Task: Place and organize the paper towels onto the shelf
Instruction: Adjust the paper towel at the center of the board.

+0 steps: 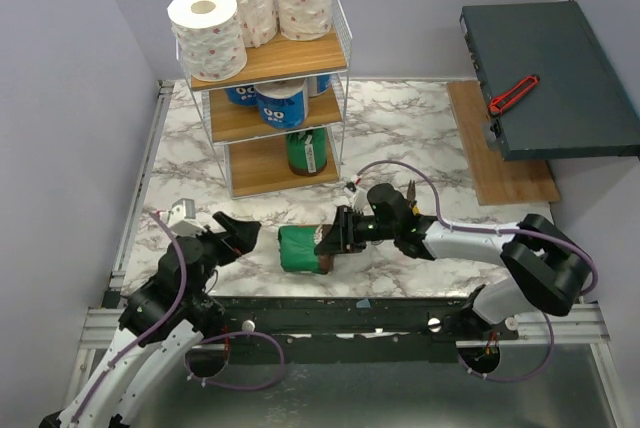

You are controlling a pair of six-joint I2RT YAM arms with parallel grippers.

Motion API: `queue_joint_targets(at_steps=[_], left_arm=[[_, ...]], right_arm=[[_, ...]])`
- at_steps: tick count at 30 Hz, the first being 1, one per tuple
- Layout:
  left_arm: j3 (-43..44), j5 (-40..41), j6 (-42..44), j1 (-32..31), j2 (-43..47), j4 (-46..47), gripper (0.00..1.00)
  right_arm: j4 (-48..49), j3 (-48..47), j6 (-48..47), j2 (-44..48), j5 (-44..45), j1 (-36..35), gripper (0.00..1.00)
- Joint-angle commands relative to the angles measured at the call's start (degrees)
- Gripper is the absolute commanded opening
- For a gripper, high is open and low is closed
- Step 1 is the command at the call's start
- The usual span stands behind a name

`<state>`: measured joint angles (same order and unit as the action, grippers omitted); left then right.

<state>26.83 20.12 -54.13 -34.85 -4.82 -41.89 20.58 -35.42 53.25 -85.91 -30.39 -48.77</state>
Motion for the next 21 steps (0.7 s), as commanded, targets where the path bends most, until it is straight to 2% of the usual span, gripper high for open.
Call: queue_joint_targets(at_steps=[1,4,9,11,14,21], left_arm=[[-2.36,-15.88,5.53,0.13,-6.14,11.57,0.99],[-4.1,-23.14,5.36,0.14,-11.57,16.53,0.99],[-6.75,-26.51,3.49,0.05,-14.11,21.64,0.99],[-7.58,-26.75,3.31,0.05,-13.1,22.66,0.99],[-8.18,-27.8,3.76,0.09,-12.87,23.39,0.99],[-12.25,-32.34,1.69,0.05,-15.61,30.93,0.99]], right_arm=[[-6.0,3.3,-5.06,5.27,4.05,0.75,0.42],[-7.73,3.77,-6.11,6.6,4.91,1.14,0.45],[-13.16,2.1,-7.66,9.38,7.98,1.22,0.78],[-15.97,1.23,-8.73,10.51,10.15,1.3,0.85],[-20.07,-0.02,-9.85,11.8,12.45,1.31,0.89],[-24.88,-0.74,-11.3,15.18,16.08,1.26,0.89]])
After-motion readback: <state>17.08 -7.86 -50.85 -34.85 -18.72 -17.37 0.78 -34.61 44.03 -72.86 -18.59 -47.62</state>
